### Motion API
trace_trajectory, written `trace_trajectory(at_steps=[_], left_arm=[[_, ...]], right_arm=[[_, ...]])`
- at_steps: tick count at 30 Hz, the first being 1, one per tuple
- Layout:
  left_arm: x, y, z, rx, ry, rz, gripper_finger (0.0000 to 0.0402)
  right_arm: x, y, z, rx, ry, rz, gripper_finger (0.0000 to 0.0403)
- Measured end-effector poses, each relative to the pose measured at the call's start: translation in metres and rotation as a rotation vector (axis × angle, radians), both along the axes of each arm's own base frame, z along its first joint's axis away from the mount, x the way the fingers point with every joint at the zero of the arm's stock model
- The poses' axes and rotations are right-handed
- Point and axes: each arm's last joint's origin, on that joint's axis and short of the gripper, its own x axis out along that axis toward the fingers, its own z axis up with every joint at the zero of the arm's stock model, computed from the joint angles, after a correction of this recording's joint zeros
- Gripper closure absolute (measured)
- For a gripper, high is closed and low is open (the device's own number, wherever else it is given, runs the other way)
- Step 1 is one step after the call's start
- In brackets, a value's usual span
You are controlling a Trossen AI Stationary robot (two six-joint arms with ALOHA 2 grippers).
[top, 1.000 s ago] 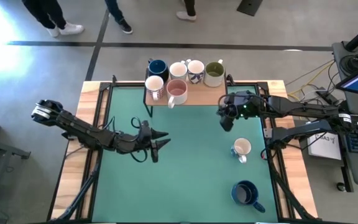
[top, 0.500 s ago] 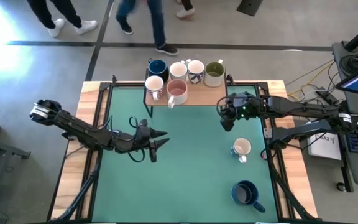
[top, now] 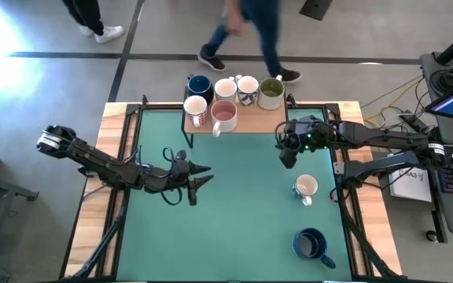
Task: Place coffee mugs
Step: Put the blue mug on the shelf
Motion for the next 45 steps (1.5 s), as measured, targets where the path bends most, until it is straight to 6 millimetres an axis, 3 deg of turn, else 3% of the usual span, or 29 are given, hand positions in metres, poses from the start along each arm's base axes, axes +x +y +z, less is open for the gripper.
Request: trace_trajectory(at_steps=[9,16,27,36,45], left_arm=[[-0.004,0.0,-0.004,-0.034,0.0,-0.031,0.0278],[-0.012,0.002,-0.018,-0.053,-0.02,-0.063,0.0278],[-0.019,0.003,-0.029,-0.053,-0.042,-0.08,0.0278],[-0.017,0.003,-0.027,-0.041,-0.041,-0.081,0.0278],[-0.013,0.001,-0.023,-0.034,-0.049,-0.089,0.0278]], right_arm=[[-0.007,0.009,-0.008,0.372,0.049,-0.145,0.0339],[-0.025,0.012,-0.02,0.461,0.262,-0.277,0.0339],[-0.039,0.016,-0.027,0.503,0.442,-0.316,0.0321],[-0.04,0.017,-0.027,0.486,0.466,-0.191,0.0357],[-0.045,0.02,-0.029,0.455,0.544,0.002,0.0295]])
